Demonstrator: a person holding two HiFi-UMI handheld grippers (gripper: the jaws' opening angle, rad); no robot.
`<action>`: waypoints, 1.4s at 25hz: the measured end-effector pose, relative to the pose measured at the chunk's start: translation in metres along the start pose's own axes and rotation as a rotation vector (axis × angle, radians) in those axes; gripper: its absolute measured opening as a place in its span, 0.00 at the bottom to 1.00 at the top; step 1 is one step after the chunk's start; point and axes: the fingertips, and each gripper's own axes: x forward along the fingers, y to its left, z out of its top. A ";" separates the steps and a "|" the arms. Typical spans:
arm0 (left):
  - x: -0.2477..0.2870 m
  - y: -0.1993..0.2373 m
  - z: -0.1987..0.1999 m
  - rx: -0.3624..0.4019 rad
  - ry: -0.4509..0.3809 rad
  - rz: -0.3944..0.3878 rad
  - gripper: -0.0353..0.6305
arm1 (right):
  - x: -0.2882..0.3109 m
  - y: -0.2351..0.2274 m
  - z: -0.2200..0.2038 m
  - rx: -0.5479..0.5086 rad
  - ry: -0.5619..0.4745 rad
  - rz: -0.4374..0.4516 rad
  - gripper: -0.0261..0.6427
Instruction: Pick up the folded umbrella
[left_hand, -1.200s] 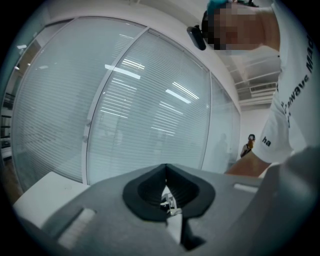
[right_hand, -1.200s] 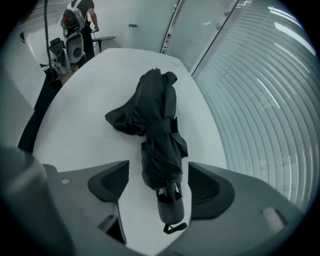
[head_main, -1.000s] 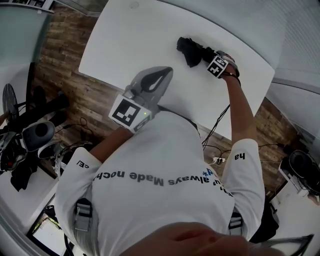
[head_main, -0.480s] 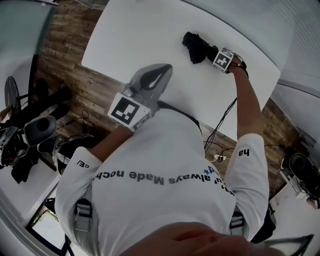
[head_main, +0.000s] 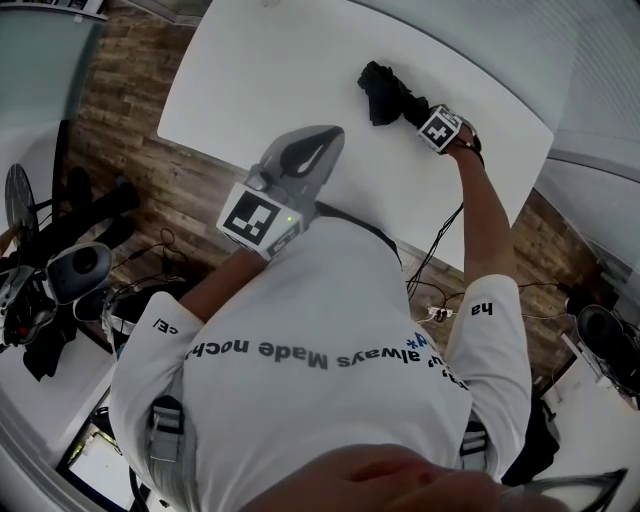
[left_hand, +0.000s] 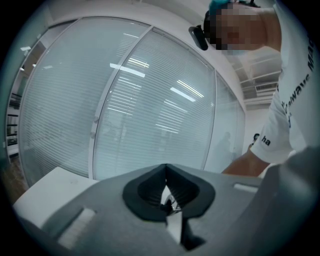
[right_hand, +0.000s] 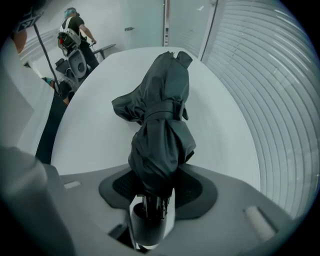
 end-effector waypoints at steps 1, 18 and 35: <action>0.000 -0.002 0.000 0.000 0.000 -0.004 0.06 | -0.002 0.002 0.000 0.029 -0.024 -0.004 0.31; 0.004 -0.019 0.002 0.018 -0.023 -0.074 0.06 | -0.121 0.018 0.023 0.368 -0.482 -0.152 0.29; 0.006 -0.032 0.023 0.033 -0.072 -0.093 0.06 | -0.381 0.106 0.060 0.419 -1.094 -0.450 0.30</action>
